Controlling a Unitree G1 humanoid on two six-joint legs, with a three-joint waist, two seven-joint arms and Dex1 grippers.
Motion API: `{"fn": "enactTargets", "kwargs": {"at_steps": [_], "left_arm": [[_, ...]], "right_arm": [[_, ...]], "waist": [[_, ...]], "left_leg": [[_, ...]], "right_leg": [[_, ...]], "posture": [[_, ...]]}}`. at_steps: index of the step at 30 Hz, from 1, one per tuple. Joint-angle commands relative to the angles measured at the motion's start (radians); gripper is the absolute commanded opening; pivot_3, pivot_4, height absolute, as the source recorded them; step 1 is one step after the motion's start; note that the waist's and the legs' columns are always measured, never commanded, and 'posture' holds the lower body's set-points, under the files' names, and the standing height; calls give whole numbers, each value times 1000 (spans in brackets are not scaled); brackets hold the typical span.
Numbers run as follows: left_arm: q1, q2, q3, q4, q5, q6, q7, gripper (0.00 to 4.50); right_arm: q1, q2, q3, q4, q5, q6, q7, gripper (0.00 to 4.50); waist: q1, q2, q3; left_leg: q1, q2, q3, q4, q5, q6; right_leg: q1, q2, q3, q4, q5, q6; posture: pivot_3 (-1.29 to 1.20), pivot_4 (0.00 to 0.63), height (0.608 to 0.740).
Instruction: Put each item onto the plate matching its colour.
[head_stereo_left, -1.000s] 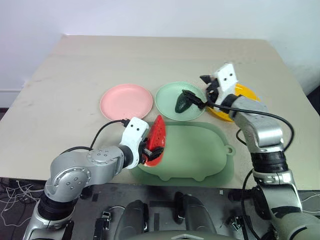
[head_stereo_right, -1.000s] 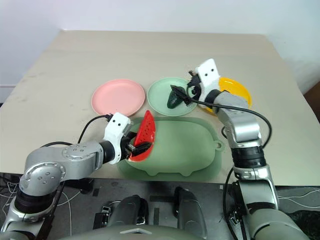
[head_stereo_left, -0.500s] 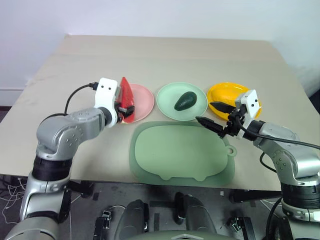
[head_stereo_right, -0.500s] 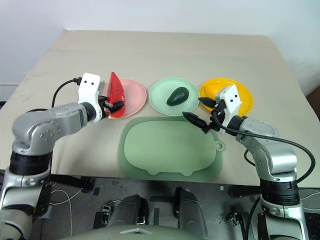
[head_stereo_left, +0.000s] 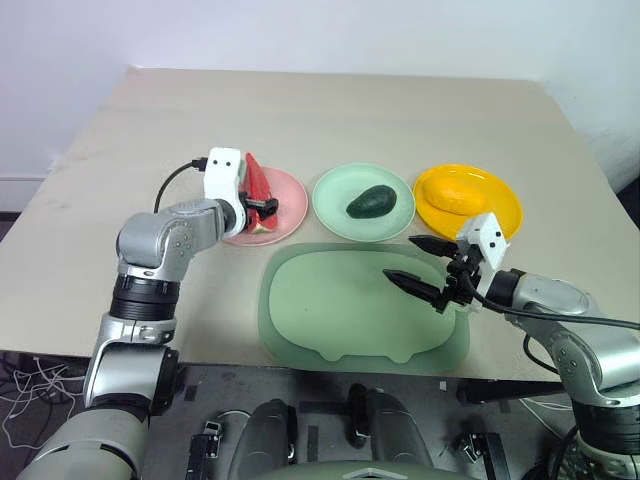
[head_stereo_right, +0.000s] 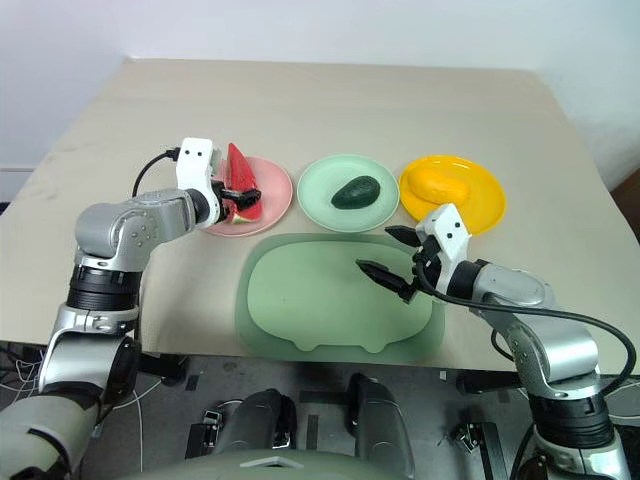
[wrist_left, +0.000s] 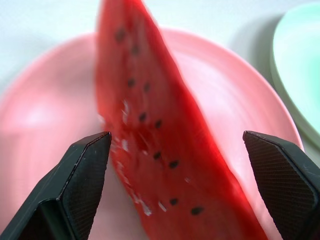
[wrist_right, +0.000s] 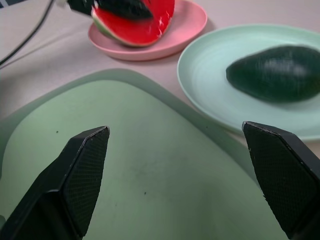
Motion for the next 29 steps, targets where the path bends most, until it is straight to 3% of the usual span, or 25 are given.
{"fn": "enactTargets", "kwargs": {"at_steps": [1,6,11,14,21,29], "left_arm": [[22,11,98,-166,-32,37,-8,4472],[150,93,192,-421,-70,-10,-108,4472],[511,218,288,-664,-62,-187,-313,4472],[605,171,303,-687,-82,-236,-324,4472],[837,133,258,-646,47,-451,-396,4472],[907,61,207,-653,95,-505,-365,4472]], "right_arm": [[-6,-9,-14,-10,-1,-30,4,4500],[-31,-23,-30,81,-22,-79,29,4500],[-45,2,-99,179,19,-172,80,4500],[-35,-27,-123,257,21,-210,147,4500],[32,-88,-124,324,-9,-263,244,4500],[-35,-93,-90,370,-32,-262,246,4500]], "waist": [[0,0,0],[-2,0,0],[-5,0,0],[8,-1,1],[24,0,0],[25,0,0]], "left_leg": [[0,0,0,0,0,0],[0,1,1,0,3,-5],[1,1,2,-1,2,-5],[1,1,1,0,0,1],[1,1,1,2,-2,3],[1,2,1,2,-2,3]], "right_leg": [[0,0,0,0,0,0],[0,0,0,0,0,0],[-1,0,2,0,0,0],[0,0,1,0,0,-1],[1,0,1,-1,-2,-4],[1,0,1,0,-2,-4]], "posture": [[0,150,740],[0,150,740],[0,150,740],[0,150,740],[0,150,740],[0,150,740]]}}
